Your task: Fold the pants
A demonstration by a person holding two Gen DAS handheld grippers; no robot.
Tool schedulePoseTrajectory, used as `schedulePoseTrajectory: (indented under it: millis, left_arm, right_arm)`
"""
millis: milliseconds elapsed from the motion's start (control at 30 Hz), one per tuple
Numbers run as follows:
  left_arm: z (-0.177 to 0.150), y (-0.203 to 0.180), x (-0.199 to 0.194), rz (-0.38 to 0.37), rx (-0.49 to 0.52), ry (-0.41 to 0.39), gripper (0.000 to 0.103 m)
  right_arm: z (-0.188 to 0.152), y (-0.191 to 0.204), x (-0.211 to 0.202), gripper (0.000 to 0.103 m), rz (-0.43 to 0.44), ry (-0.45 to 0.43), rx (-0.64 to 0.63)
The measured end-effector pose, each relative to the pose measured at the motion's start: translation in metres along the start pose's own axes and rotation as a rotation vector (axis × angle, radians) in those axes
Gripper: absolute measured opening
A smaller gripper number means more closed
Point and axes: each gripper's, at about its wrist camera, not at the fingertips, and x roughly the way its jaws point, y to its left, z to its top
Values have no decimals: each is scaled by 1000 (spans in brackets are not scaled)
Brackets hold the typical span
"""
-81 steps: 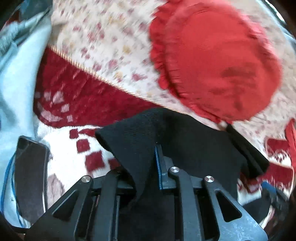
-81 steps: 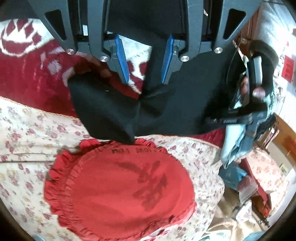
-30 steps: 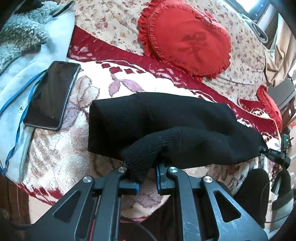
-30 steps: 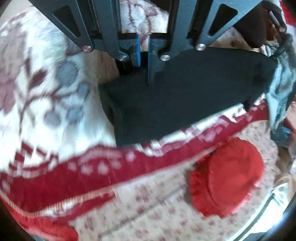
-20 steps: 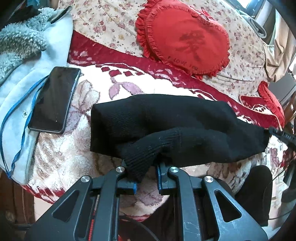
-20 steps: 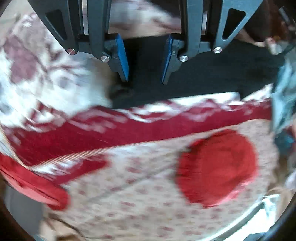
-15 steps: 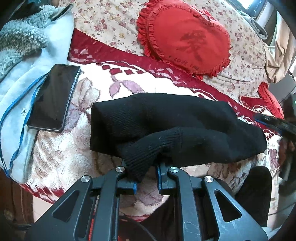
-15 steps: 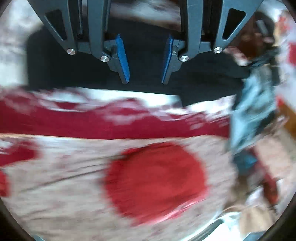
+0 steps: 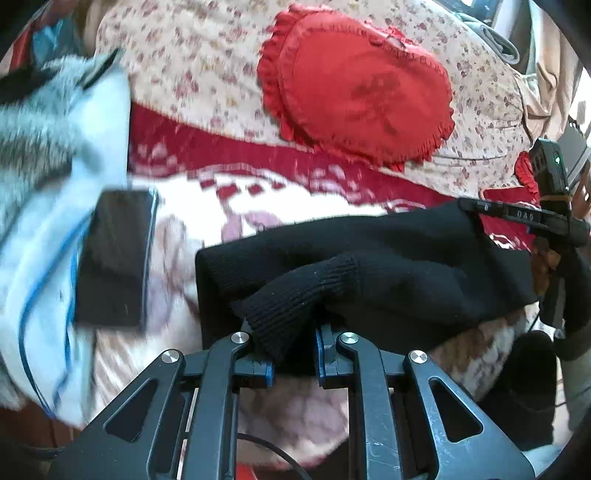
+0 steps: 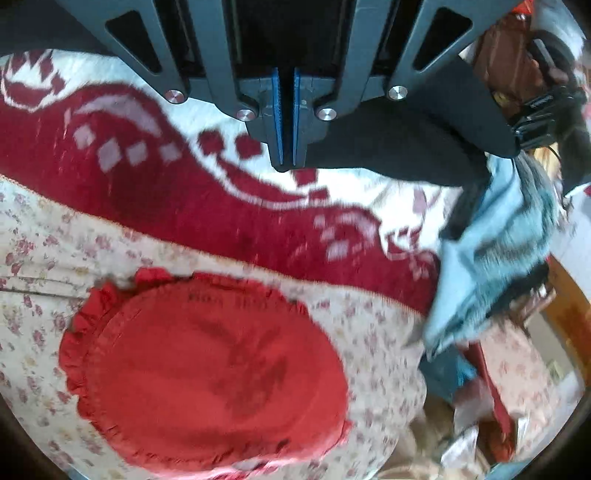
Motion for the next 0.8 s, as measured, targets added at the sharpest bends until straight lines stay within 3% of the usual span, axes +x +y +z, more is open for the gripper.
schedulePoseTrajectory:
  millis: [67,167,233,367,433,533,633,700,800]
  left_arm:
    - [4,3,8,2,9,5,15]
    - [-4,19,23,-6,-28,58,28]
    - [-17,33,25,12,-63,92,29]
    - [-36,63,5,58,-141,95,30]
    - [-39,72,-6,76,-170,79,30]
    - [-37,76,-21,85,-198,47,30]
    - [-34,71,-29,70,-209,18,32]
    - [-33,67,-30,51,-217,10,35]
    - [-33,60,-30,66,-210,10,35]
  right_arm:
    - [0,0,9,4,-28,8,-4]
    - [-8,-5,29,4,-80,33,12]
    - [-15,-10,36,5,-79,74,32]
    - [-14,-4,6,15,-98,7,37]
    - [-15,11,-12,19,-39,-39,18]
    - [-21,57,-21,25,110,-12,-105]
    - [-37,120,-5,32,252,73,-299]
    - [-49,162,13,33,265,122,-453]
    - [-62,204,40,33,208,139,-667]
